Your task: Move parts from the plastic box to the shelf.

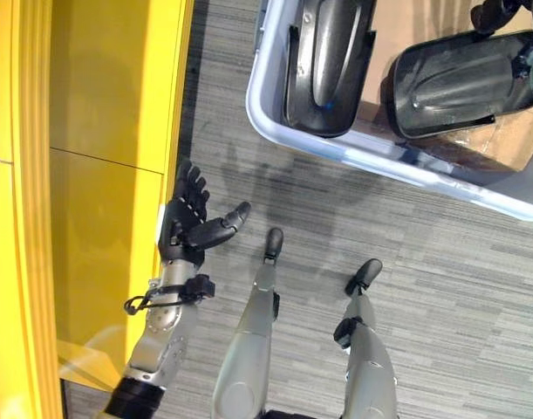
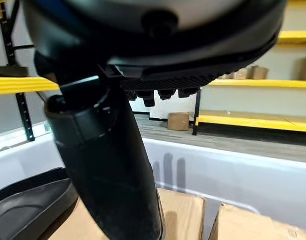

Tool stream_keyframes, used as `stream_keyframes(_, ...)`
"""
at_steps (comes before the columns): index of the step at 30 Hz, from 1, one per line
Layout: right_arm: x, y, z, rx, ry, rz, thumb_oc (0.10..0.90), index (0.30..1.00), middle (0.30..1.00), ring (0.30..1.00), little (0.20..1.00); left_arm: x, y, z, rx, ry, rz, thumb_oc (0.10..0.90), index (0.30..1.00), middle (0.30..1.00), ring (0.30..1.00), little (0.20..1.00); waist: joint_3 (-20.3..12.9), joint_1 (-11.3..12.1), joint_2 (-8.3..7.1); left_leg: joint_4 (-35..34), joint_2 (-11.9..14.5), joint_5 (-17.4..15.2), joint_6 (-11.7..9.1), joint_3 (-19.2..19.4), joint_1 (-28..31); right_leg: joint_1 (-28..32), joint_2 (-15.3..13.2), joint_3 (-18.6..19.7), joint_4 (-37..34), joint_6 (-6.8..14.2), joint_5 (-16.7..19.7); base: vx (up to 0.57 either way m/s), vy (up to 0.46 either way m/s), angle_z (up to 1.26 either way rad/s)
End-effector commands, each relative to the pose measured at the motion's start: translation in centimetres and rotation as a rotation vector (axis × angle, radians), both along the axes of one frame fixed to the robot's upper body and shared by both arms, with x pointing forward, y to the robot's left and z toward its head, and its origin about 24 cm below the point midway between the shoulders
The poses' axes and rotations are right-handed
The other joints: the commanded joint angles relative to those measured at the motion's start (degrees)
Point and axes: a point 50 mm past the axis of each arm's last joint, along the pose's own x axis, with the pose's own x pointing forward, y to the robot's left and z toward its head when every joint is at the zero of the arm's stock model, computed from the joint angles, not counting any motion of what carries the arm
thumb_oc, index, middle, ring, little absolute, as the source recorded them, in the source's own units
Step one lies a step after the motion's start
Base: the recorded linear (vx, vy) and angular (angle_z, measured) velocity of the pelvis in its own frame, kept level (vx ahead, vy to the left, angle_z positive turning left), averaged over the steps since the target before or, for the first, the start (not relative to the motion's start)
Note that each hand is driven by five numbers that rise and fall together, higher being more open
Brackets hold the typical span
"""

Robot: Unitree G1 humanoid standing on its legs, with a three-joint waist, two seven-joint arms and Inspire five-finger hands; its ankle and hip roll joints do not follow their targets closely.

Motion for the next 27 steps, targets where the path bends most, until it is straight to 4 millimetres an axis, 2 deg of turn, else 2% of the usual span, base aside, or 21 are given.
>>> stream_keyframes(1,-5.2,-0.6,7.9,-0.085,-0.297,-0.056,0.9,1.0,1.0,1.0,1.0,-1.7,0.8,3.1,0.043,-0.192,0.014,0.9,1.0,1.0,1.0,1.0,-0.9,0.3,-1.0,-3.5,-1.6,0.0,0.8,0.1,2.7,5.4,-3.5,-1.0,6.2,5.6,-4.9,0.0,0.0,0.0)
stream_keyframes(8,-5.7,0.8,8.4,-0.135,-0.325,-0.007,0.9,1.0,1.0,1.0,1.0,-1.5,0.9,2.9,0.053,-0.18,0.02,0.9,1.0,1.0,1.0,1.0,-0.9,-0.2,-1.39,-3.7,-1.5,0.0,0.8,0.4,4.2,6.7,-3.5,-0.8,6.2,5.6,-5.1,0.0,0.0,0.0)
stream_keyframes(13,-6.3,3.0,7.8,-0.139,-0.368,0.141,0.9,1.0,1.0,1.0,1.0,-1.4,0.9,2.8,0.047,-0.172,0.032,0.9,1.0,1.0,1.0,1.0,-0.9,-1.0,-1.88,-3.4,-1.0,-0.6,0.8,0.7,6.0,8.2,-3.2,-0.5,6.2,5.5,-5.2,0.0,0.0,0.0)
stream_keyframes(15,-6.6,4.0,6.9,-0.058,-0.398,0.266,0.9,1.0,1.0,1.0,1.0,-1.4,0.9,2.7,0.04,-0.166,0.041,0.9,1.0,1.0,1.0,1.0,-0.9,-1.8,-2.55,-3.2,-0.7,-0.9,0.8,1.0,7.2,9.1,-3.0,-0.1,6.0,5.5,-4.9,-0.01,0.018,-0.07)
stream_keyframes(16,-6.5,4.0,6.8,-0.055,-0.398,0.265,0.9,1.0,1.0,1.0,1.0,-1.4,1.0,2.7,0.044,-0.165,0.041,0.9,1.0,1.0,1.0,1.0,-0.9,-1.7,-2.73,-3.3,-0.7,-0.9,0.8,1.1,7.3,9.2,-3.0,-0.1,6.0,5.5,-4.9,-0.01,0.007,-0.07)
stream_keyframes(19,-6.7,4.8,5.4,0.118,-0.421,0.449,0.9,1.0,1.0,1.0,1.0,-1.2,0.8,2.6,0.019,-0.157,0.06,0.9,1.0,1.0,1.0,1.0,-0.9,-2.9,-3.17,-3.6,-0.1,-1.0,0.8,1.5,8.5,10.0,-2.6,0.5,5.5,5.3,-4.6,-0.01,0.005,-0.09)
stream_keyframes(20,-6.8,5.0,4.5,0.166,-0.423,0.503,0.9,1.0,1.0,1.0,1.0,-1.2,0.9,2.5,0.022,-0.15,0.066,0.9,1.0,1.0,1.0,1.0,-0.9,-3.2,-3.76,-3.6,-0.1,-0.7,0.9,1.6,8.9,10.3,-2.4,0.7,5.3,5.2,-4.4,-0.02,0.007,-0.08)
stream_keyframes(21,-6.8,4.8,4.3,0.171,-0.422,0.502,0.9,1.0,1.0,1.0,1.0,-1.3,1.0,2.5,0.027,-0.147,0.066,0.9,1.0,1.0,1.0,1.0,-0.9,-3.0,-4.01,-3.7,-0.1,-0.7,0.9,1.6,9.1,10.5,-2.4,0.7,5.3,5.2,-4.4,0.0,0.002,-0.05)
stream_keyframes(22,-7.1,5.2,3.3,0.224,-0.428,0.585,0.9,1.0,1.0,1.0,1.0,-1.3,1.1,2.3,0.015,-0.141,0.079,0.9,1.0,1.0,1.0,1.0,-0.9,-3.7,-4.1,-3.7,0.3,-1.2,0.7,1.8,10.1,11.2,-2.1,0.8,5.4,5.2,-4.8,0.0,-0.004,-0.08)
stream_keyframes(25,-7.5,4.9,1.9,0.25,-0.425,0.619,0.9,1.0,1.0,1.0,1.0,-1.5,1.2,2.2,0.021,-0.134,0.085,0.9,1.0,1.0,1.0,1.0,-0.9,-4.2,-4.77,-3.9,0.4,-0.9,0.8,2.0,11.0,11.9,-2.0,1.0,5.2,5.1,-4.6,0.0,0.008,-0.1)
stream_keyframes(27,-8.0,4.8,0.0,0.32,-0.422,0.701,0.9,1.0,1.0,1.0,1.0,-1.7,1.5,2.0,0.017,-0.123,0.103,0.9,1.0,1.0,1.0,1.0,-1.1,-5.0,-5.09,-3.9,0.7,-1.1,0.8,2.2,12.1,12.8,-1.8,1.3,5.1,5.0,-4.6,0.01,-0.001,-0.13)
